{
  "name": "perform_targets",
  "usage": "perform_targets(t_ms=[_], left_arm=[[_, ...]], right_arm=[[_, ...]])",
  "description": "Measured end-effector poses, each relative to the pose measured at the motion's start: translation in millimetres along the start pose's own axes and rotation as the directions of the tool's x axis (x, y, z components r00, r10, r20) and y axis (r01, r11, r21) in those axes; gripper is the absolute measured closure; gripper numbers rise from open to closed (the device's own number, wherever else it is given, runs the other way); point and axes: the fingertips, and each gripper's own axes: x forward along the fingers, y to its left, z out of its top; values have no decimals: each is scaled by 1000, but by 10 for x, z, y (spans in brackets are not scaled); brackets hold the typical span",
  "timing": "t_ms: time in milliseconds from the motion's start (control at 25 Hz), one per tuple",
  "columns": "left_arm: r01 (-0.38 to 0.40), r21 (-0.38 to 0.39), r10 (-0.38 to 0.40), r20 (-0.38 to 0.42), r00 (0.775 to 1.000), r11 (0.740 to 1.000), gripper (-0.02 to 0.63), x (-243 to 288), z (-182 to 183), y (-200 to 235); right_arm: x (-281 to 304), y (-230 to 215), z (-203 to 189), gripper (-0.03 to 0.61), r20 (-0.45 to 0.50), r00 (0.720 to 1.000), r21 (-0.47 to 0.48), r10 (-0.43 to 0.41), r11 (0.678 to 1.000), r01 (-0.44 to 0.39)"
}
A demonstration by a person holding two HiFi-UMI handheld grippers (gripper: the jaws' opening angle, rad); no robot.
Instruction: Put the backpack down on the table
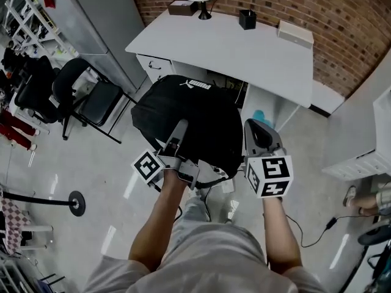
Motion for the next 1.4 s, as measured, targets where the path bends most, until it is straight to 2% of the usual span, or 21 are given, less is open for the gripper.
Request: perform_targets(t_ms=[440,720,960,1400], left_arm=[[33,1,-33,-36,999,999,505,517,1298,105],[57,14,-57,-57,997,998,505,788,1926,110],[67,16,-66,-42,997,998,505,848,2299,148],[61,14,-61,-1,998,998,505,912,2663,267]], right_arm=[[1255,537,452,577,-7,1000,-21,-13,1000,12],[1878,778,689,577,1,1000,-33,-16,999,16],[2191,941,804,577,8,1000,-51,-9,999,9],[2611,1076,863,577,12,1000,-54,28,998,-27]])
